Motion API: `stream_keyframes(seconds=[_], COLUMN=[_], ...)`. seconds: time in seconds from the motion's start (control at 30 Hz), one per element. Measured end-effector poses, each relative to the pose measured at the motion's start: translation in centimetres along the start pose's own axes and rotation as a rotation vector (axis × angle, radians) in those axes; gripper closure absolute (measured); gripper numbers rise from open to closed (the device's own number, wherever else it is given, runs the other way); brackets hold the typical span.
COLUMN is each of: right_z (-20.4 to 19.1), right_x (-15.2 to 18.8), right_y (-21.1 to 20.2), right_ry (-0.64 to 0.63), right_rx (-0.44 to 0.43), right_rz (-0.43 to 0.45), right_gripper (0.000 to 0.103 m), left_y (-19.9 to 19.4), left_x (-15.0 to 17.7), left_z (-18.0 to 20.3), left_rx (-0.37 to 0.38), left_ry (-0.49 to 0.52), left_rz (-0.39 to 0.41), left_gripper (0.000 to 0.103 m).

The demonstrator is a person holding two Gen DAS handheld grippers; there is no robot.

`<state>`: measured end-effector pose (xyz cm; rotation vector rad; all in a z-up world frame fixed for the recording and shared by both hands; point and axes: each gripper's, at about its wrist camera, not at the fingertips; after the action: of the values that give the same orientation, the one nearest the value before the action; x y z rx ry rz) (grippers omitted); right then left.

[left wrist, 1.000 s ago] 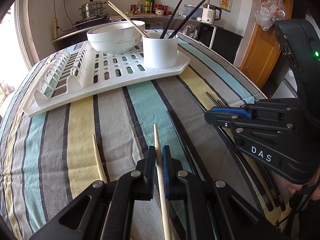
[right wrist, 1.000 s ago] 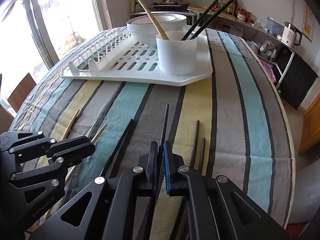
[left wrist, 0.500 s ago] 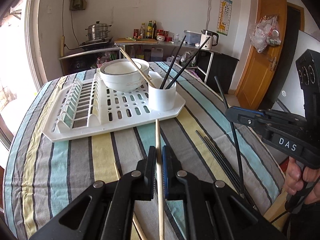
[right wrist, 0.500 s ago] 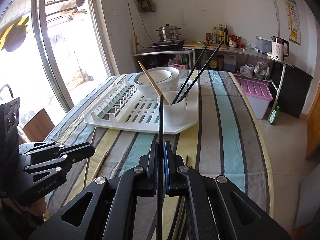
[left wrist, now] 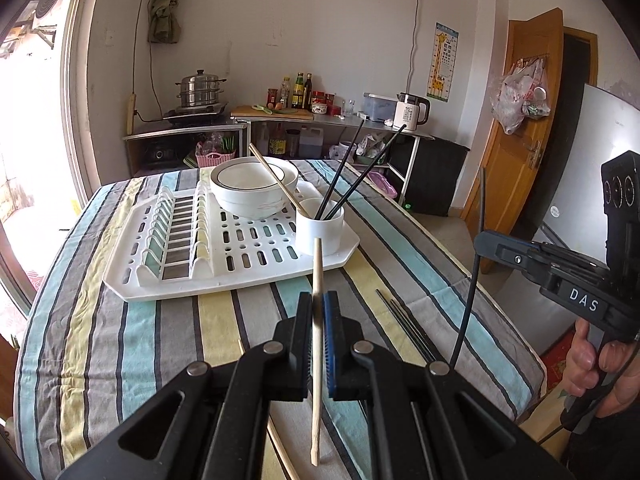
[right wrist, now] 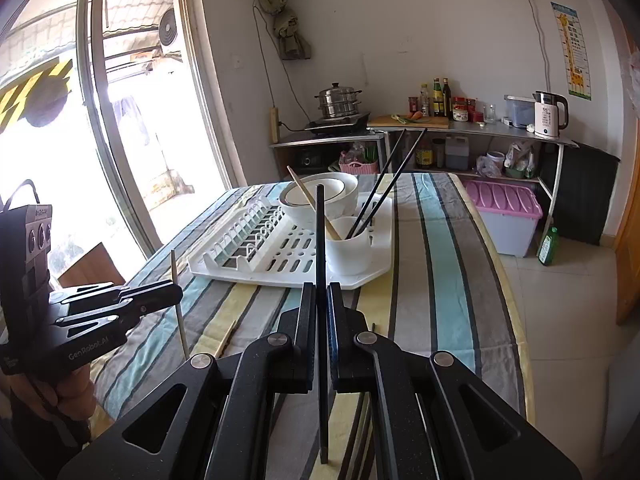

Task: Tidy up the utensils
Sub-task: 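Lift both held chopsticks upright and carry them over the white cup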

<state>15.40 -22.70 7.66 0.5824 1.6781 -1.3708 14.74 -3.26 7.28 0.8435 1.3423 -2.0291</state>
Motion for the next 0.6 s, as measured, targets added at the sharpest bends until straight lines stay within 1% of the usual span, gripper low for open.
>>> stream_keyframes(seconds=[0.37, 0.5, 0.6], right_z=[0.2, 0.3, 0.5], right_x=[-0.7, -1.6, -2.6], right_y=[-0.6, -0.7, -0.5], right_ry=[-0.008, -0.012, -0.020], right_rx=[0.004, 0.012, 0.018], right_rz=[0.030, 0.050, 0.065], right_gripper=[0.098, 0.098, 0.098], left_y=[-0.4, 0.0, 0.4], left_x=[-0.4, -1.5, -3.1], left_z=[0.0, 0.2, 0.5], left_rx=[0.015, 0.014, 0.017], left_ry=[-0.011, -0.003, 0.004], left_rz=[-0.004, -0.002, 0.007], left_gripper=[0.097, 0.097, 0.098])
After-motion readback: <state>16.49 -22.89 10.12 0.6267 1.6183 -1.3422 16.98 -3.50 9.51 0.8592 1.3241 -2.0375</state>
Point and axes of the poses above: each gripper's, at about its wrist camera, not at the fingertips, and y roughly the way its jaws point, z to its right, x to its underside, and after that the axes turned 13 degrees about -y, right-handed
